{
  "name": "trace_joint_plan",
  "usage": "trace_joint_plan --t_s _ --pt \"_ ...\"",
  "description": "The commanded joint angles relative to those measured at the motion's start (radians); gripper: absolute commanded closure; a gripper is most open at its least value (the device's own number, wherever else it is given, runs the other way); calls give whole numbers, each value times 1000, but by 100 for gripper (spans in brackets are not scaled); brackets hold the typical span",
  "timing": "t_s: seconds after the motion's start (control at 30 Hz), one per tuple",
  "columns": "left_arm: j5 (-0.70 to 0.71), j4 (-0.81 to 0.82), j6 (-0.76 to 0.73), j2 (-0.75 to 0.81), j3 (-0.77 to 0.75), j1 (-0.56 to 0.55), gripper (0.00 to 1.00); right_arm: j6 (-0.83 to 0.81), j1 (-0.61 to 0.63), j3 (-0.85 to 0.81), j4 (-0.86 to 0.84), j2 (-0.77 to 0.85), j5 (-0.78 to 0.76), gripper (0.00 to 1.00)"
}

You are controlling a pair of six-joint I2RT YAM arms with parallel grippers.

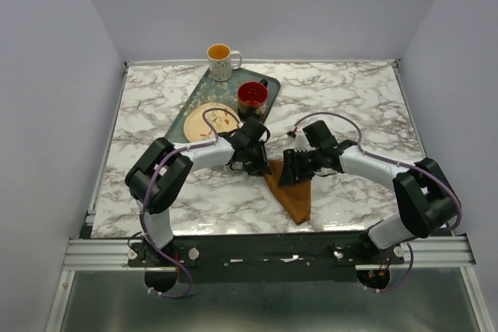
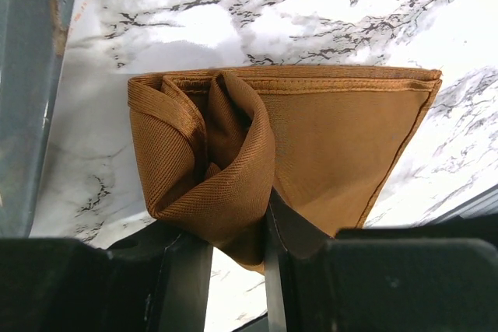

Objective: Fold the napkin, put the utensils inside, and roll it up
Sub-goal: Roll the napkin with the utensil

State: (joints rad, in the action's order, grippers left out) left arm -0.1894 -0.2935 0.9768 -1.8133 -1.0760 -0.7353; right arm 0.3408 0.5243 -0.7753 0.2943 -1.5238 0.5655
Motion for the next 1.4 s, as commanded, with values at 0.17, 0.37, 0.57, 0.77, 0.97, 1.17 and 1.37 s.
trace_joint_plan --t_s 0.17,0.37,0.57,0.77,0.97,1.17,1.37 --pt "15 -9 31 -32 -24 -12 64 44 347 -120 255 113 -659 40" --pt "10 -9 40 -34 -22 -12 63 155 514 -156 267 39 -950 42" --pt "11 -10 45 -38 -25 -12 63 161 575 -194 261 -47 -1024 52" --pt "8 -7 48 -40 -30 -12 63 147 580 -194 243 -73 -1024 60" --pt "5 -9 49 -41 -35 -10 63 144 580 -179 220 -104 -1001 52" --pt "2 -10 49 -40 -35 -7 63 142 580 -154 194 -118 -978 50" --pt "-8 -7 53 -38 -32 -4 63 147 580 -145 178 -134 -972 58"
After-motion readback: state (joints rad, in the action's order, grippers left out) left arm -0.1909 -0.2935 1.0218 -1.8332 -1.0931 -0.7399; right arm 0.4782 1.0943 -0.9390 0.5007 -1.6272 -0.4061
